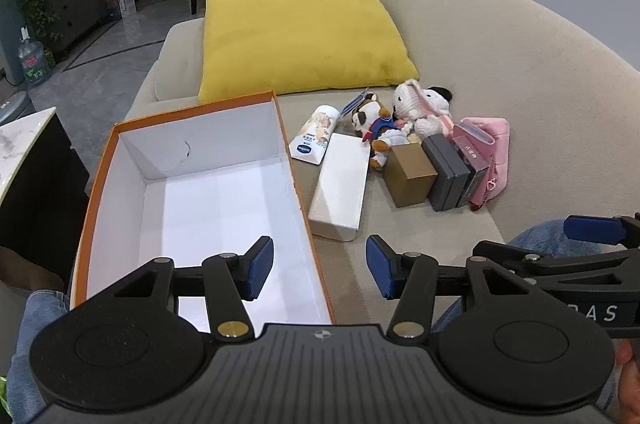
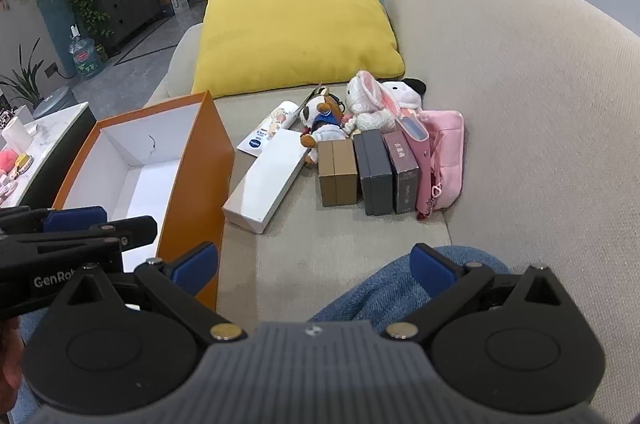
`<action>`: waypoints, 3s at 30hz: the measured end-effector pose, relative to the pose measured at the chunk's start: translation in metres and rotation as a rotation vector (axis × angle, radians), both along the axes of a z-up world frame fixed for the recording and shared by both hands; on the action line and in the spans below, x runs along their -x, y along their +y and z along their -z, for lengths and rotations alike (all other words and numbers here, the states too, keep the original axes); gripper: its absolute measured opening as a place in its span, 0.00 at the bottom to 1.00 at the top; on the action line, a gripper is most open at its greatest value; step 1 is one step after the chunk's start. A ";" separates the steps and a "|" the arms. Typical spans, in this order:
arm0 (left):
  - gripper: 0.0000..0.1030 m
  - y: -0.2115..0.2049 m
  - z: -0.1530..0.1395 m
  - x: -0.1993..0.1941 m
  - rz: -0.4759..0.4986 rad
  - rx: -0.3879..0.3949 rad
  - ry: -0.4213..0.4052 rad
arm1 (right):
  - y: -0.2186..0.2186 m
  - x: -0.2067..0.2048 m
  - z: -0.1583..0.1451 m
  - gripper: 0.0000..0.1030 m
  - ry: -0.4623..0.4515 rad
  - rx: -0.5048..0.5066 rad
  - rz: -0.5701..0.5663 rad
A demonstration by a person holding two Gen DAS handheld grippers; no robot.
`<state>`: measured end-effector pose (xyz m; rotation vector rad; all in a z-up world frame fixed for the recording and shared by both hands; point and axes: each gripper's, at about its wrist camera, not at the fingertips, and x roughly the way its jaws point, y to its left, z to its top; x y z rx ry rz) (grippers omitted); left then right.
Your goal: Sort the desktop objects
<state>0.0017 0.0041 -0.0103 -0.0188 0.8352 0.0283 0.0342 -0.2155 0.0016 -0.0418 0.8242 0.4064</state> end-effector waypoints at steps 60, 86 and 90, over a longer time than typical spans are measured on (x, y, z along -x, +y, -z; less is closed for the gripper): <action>0.41 -0.007 0.010 -0.056 0.111 0.152 0.065 | -0.012 -0.051 0.026 0.58 0.040 -0.009 -0.030; 0.48 -0.028 0.084 -0.207 0.116 0.299 0.278 | 0.016 -0.164 0.065 0.45 0.063 0.124 -0.101; 0.49 -0.029 0.094 -0.217 0.098 0.315 0.313 | 0.021 -0.174 0.072 0.41 0.093 0.144 -0.120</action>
